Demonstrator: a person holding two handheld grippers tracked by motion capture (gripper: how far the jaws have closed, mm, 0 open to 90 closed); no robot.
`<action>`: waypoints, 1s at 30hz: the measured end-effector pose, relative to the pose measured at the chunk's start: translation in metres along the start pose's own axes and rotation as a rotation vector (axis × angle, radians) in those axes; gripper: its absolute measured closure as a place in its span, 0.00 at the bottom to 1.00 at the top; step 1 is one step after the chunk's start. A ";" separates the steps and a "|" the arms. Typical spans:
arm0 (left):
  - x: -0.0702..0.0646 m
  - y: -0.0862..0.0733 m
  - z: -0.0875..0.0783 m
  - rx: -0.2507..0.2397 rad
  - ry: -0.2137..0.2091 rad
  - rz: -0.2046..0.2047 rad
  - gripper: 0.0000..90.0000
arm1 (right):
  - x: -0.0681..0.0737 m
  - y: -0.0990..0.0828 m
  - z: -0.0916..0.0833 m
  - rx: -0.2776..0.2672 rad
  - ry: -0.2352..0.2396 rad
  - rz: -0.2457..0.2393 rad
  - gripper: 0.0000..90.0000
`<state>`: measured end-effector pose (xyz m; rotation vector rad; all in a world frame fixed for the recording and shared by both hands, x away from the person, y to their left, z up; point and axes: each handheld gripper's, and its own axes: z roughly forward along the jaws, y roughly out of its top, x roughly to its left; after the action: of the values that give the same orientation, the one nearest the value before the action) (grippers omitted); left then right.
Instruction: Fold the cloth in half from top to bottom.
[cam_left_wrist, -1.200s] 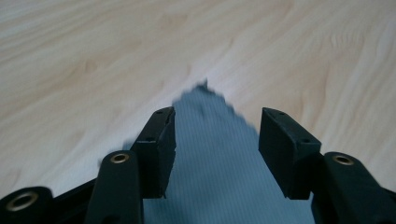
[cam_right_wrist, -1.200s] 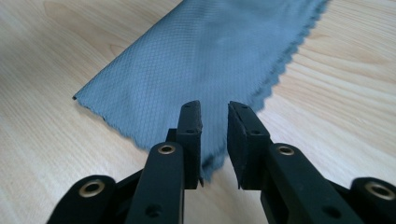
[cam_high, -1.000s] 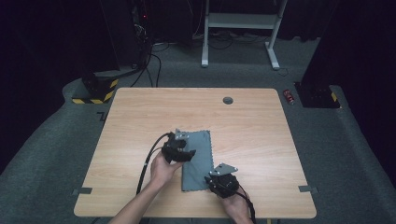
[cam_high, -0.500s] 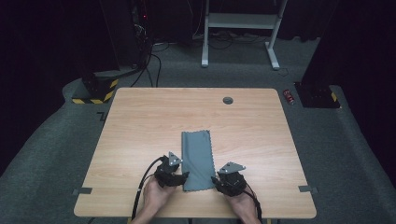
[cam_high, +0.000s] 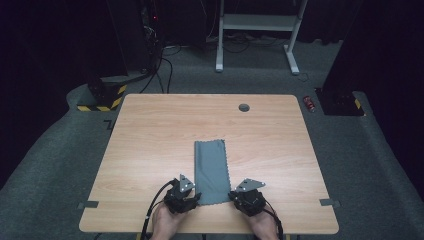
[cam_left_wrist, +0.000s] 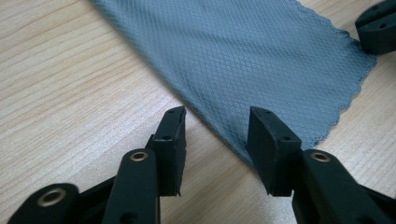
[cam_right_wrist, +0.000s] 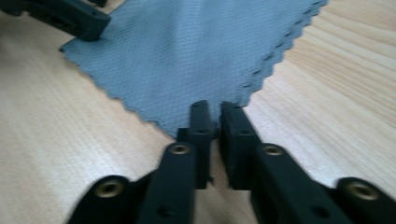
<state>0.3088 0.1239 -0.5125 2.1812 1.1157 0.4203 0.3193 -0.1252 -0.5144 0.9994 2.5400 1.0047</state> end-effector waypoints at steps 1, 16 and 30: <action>0.000 -0.001 0.000 -0.005 -0.001 -0.005 0.64 | 0.001 0.000 0.000 0.003 0.003 0.003 0.98; 0.003 -0.015 -0.013 0.001 -0.008 0.020 0.64 | 0.029 -0.003 -0.005 0.033 0.004 -0.096 1.00; 0.020 0.001 -0.008 0.014 -0.064 0.001 0.51 | 0.003 0.013 -0.009 -0.020 0.031 0.006 0.92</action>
<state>0.3172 0.1427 -0.5062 2.1921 1.0858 0.3416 0.3193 -0.1210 -0.4989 0.9944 2.5482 1.0532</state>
